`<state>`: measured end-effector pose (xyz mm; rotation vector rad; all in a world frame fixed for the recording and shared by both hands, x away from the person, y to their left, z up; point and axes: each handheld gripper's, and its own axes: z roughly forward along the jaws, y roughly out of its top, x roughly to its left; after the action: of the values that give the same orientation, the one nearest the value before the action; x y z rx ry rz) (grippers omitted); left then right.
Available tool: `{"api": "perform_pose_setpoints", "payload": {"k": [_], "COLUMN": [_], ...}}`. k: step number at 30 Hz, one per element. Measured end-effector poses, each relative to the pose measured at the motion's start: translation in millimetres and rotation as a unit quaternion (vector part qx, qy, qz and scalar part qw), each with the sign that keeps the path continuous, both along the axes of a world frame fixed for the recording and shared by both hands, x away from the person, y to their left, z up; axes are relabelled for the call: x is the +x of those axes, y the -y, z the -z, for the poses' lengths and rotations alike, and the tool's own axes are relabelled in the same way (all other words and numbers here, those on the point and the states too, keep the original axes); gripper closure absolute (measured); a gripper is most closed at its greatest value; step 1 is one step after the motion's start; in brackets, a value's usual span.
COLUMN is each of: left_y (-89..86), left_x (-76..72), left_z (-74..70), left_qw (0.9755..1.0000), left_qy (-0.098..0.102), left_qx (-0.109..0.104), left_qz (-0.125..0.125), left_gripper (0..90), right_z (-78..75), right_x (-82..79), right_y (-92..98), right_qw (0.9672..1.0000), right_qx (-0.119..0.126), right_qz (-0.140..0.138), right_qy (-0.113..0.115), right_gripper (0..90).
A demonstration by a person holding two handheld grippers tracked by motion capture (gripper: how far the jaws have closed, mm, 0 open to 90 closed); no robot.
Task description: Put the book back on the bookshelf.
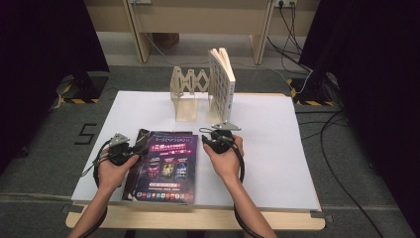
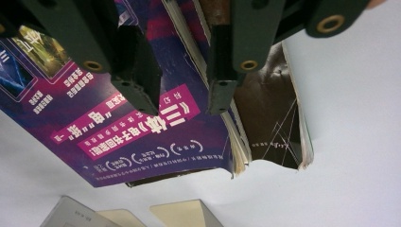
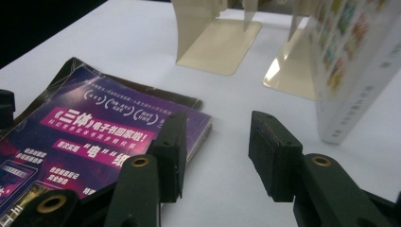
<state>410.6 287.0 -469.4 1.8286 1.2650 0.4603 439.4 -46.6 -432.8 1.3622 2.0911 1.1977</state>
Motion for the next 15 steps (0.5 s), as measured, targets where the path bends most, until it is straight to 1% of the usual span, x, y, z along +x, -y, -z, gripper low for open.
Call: {"api": "perform_pose_setpoints", "payload": {"k": [3,6,9,10,12,15], "left_y": [0.6,2.9,5.5,6.2,5.5,6.5], "left_x": [3.4,5.1,6.1,6.1,6.2,5.7], "left_z": [1.2,3.1,6.8,8.0,8.9,8.6], "left_qw": [0.9998,0.9995,0.9991,0.9989,0.9988,0.9990], "left_qy": [-0.017,-0.031,-0.043,-0.047,-0.049,-0.044], "left_qx": [-0.001,0.002,0.003,0.005,0.002,0.008], "left_qz": [-0.008,-0.004,-0.003,-0.005,-0.005,-0.006], "left_gripper": [67.8,68.8,69.5,69.6,69.8,70.9], "right_z": [5.6,10.8,15.3,16.3,18.1,20.8], "right_x": [2.5,6.7,13.4,15.5,19.5,24.2], "right_y": [-6.4,-12.3,-17.5,-18.8,-21.1,-23.7], "right_qw": [0.9999,0.9995,0.9991,0.9987,0.9982,0.9976], "right_qx": [-0.002,-0.001,-0.006,-0.005,-0.004,-0.006], "right_qz": [-0.009,-0.014,-0.016,-0.017,-0.018,-0.019], "right_qy": [-0.013,-0.029,-0.039,-0.047,-0.056,-0.066], "right_gripper": [57.9,57.6,56.8,56.4,55.6,55.0]}}
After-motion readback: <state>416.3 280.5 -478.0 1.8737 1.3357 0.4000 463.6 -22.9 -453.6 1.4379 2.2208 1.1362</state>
